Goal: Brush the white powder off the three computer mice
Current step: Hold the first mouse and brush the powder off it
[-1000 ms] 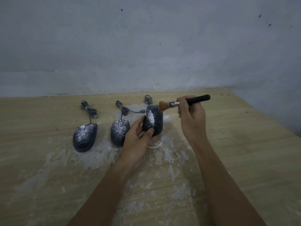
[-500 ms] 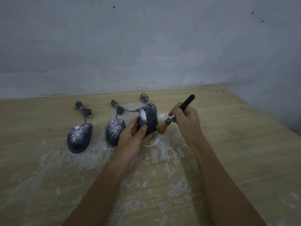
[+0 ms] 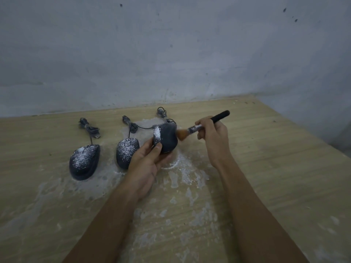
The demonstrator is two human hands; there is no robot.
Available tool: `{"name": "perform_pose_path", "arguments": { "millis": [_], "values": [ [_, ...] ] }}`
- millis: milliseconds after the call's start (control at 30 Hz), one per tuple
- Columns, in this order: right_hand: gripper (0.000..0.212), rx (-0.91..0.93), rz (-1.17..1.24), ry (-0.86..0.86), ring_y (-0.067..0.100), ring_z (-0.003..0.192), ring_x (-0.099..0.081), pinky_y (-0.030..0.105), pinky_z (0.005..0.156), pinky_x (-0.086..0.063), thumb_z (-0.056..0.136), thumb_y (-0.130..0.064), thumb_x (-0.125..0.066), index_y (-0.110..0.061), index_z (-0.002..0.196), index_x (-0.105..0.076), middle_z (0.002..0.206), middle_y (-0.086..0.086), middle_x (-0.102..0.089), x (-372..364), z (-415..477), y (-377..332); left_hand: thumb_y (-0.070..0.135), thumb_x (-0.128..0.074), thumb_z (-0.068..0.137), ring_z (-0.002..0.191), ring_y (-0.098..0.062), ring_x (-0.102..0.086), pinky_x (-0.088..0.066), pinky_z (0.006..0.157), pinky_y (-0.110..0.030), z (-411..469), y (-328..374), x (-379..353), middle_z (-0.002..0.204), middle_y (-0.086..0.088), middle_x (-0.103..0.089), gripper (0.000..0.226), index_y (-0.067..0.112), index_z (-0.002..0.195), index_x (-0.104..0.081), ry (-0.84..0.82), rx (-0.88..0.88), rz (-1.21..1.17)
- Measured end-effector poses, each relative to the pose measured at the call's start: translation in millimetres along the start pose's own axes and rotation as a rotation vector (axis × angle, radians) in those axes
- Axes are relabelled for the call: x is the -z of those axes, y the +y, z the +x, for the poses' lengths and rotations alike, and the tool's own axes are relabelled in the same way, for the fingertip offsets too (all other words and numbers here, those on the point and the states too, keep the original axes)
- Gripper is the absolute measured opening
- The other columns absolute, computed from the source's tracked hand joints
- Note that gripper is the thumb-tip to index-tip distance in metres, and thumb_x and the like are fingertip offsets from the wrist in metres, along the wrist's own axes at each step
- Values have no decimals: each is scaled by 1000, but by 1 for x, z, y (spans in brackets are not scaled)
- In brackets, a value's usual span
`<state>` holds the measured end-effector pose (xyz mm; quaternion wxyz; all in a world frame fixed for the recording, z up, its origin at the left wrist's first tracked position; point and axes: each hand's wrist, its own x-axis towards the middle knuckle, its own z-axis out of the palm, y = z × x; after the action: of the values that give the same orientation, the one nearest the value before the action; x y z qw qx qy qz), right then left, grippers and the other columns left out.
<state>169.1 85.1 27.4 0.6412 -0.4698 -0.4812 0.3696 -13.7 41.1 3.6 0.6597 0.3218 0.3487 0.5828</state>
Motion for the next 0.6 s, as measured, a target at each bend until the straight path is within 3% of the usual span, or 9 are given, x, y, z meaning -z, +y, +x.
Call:
{"name": "perform_pose_path", "arguments": {
  "millis": [100,300,400,467,600],
  "values": [
    [24,-3,-47,39,5,57,-51,25,59,-45,102,-24,-55,-12,86,-67,62,-11,-58,-4,0,3,3,-47,100,103,-20,-73,-60,79,-27,1,-1,0,112,-7,-76,26,10,121,-61,-9,8,-20],
    [25,11,-58,-85,8,57,-49,28,58,-44,89,-26,-55,-17,68,-65,57,-6,-52,1,-3,2,3,-48,100,105,-22,-72,-60,77,-25,0,0,0,114,-9,-75,26,13,120,-61,-12,-5,-14],
    [21,33,-29,9,6,57,-50,27,59,-45,99,-22,-56,-12,85,-69,59,-11,-56,-2,0,1,1,-50,99,105,-22,-72,-60,77,-25,0,-1,-2,115,-7,-75,33,11,130,-56,6,-31,11],
    [22,57,-70,-15,6,58,-51,24,59,-46,102,-22,-55,-9,91,-69,63,-12,-59,-4,-1,2,0,-52,98,106,-21,-71,-60,77,-26,0,-2,-3,118,-5,-73,41,11,137,-52,27,-54,41],
    [19,100,-108,-82,22,59,-41,27,51,-36,89,-23,-55,-19,73,-64,60,4,-46,-3,-4,-3,-2,-55,96,106,-17,-71,-59,81,-26,0,-4,-2,119,0,-72,50,11,144,-46,50,-97,130]
  ]
}}
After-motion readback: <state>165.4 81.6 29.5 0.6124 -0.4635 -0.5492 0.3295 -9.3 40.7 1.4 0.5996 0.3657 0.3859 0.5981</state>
